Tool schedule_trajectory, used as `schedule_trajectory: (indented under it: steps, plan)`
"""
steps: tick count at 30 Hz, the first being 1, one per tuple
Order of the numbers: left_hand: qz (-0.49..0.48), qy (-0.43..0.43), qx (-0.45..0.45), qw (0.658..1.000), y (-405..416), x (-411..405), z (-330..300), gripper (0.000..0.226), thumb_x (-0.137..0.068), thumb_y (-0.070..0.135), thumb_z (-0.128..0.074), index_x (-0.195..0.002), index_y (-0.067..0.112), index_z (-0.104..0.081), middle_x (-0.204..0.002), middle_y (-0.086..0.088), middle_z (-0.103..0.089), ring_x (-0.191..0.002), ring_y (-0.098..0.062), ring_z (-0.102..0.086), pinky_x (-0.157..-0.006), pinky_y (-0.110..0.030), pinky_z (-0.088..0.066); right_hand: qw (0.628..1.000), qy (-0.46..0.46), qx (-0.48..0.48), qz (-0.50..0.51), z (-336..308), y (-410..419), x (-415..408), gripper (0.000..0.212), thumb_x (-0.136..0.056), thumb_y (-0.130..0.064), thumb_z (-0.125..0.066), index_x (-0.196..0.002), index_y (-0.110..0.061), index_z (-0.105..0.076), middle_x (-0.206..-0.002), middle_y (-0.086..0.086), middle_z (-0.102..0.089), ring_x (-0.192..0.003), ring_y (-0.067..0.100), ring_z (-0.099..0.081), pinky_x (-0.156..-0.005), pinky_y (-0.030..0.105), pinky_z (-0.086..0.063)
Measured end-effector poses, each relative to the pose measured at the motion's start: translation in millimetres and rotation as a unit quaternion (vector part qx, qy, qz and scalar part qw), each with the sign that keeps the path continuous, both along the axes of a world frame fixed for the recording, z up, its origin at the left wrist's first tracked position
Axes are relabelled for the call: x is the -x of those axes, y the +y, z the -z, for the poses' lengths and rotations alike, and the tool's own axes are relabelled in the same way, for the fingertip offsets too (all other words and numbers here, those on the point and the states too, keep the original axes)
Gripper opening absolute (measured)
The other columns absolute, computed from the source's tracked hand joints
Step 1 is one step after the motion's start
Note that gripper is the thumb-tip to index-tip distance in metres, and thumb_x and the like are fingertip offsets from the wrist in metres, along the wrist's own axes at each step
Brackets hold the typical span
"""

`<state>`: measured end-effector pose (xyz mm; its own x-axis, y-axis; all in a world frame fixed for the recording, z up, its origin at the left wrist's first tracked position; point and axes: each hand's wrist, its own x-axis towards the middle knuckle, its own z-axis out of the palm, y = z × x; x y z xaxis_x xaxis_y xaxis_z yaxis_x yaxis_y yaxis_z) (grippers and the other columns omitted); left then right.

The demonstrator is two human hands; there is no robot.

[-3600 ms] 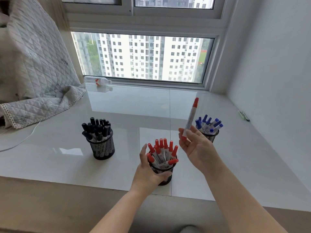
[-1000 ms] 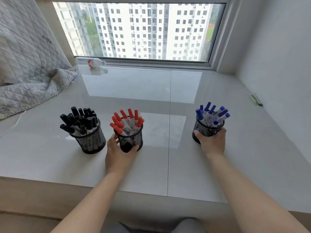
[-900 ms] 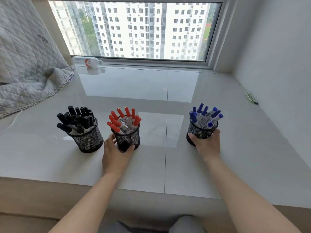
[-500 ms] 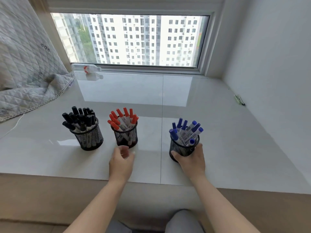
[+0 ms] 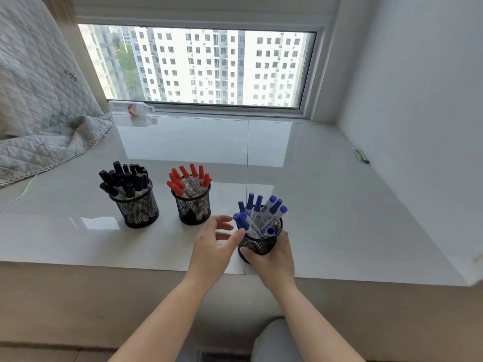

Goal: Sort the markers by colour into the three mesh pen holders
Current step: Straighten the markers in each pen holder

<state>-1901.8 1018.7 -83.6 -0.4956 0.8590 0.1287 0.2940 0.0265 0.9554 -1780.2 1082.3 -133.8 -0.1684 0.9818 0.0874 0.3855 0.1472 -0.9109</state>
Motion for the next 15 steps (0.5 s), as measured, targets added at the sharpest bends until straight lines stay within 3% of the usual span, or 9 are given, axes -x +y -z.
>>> schedule_trajectory:
  steps: [4,7,9,12,15]
  plan:
    - [-0.020,0.047,0.001,0.999,2,1,-12,0.037,-0.077,0.038,-0.069,-0.108,0.030,-0.049,-0.098,0.013,-0.056,-0.079,0.004,-0.059,-0.060,-0.009,-0.044,0.999,0.022,0.010,-0.030,-5,2,-6,0.076,-0.058,-0.036,-0.083,-0.120,-0.036,-0.039,-0.111,-0.022,-0.052,-0.108,0.008,-0.052,-0.085,0.026,-0.047]
    - [-0.010,0.087,0.020,0.996,8,9,-27,0.030,-0.080,0.041,-0.066,-0.104,0.031,-0.051,-0.095,0.016,-0.057,-0.078,0.006,-0.057,-0.058,-0.009,-0.039,0.998,0.045,0.021,-0.027,-12,0,-18,0.104,-0.059,-0.039,-0.084,-0.141,-0.031,-0.021,-0.125,-0.017,-0.041,-0.122,0.007,-0.040,-0.098,0.026,-0.037]
    - [0.006,0.142,0.042,0.989,13,11,-35,0.024,-0.083,0.042,-0.062,-0.102,0.031,-0.053,-0.093,0.016,-0.058,-0.076,0.006,-0.057,-0.058,-0.009,-0.038,0.999,0.029,-0.041,-0.006,-17,-4,-25,0.105,-0.060,-0.044,-0.082,-0.143,-0.029,-0.019,-0.121,-0.015,-0.037,-0.116,0.004,-0.038,-0.094,0.022,-0.036]
    - [0.000,0.232,0.060,0.971,20,7,-43,0.024,-0.085,0.043,-0.058,-0.101,0.026,-0.057,-0.090,0.010,-0.059,-0.075,0.001,-0.058,-0.062,-0.018,-0.043,0.984,-0.002,-0.174,0.024,-32,-9,-29,0.077,-0.068,-0.045,-0.076,-0.131,-0.025,-0.037,-0.104,-0.013,-0.041,-0.094,0.005,-0.041,-0.077,0.015,-0.037]
    - [0.008,0.316,0.114,0.942,29,1,-48,0.025,-0.086,0.046,-0.055,-0.098,0.025,-0.060,-0.086,0.008,-0.059,-0.077,-0.010,-0.057,-0.063,-0.024,-0.043,0.960,-0.074,-0.269,0.011,-46,-4,-28,0.036,-0.077,-0.037,-0.065,-0.105,-0.016,-0.059,-0.089,-0.011,-0.052,-0.082,0.008,-0.041,-0.068,0.018,-0.036]
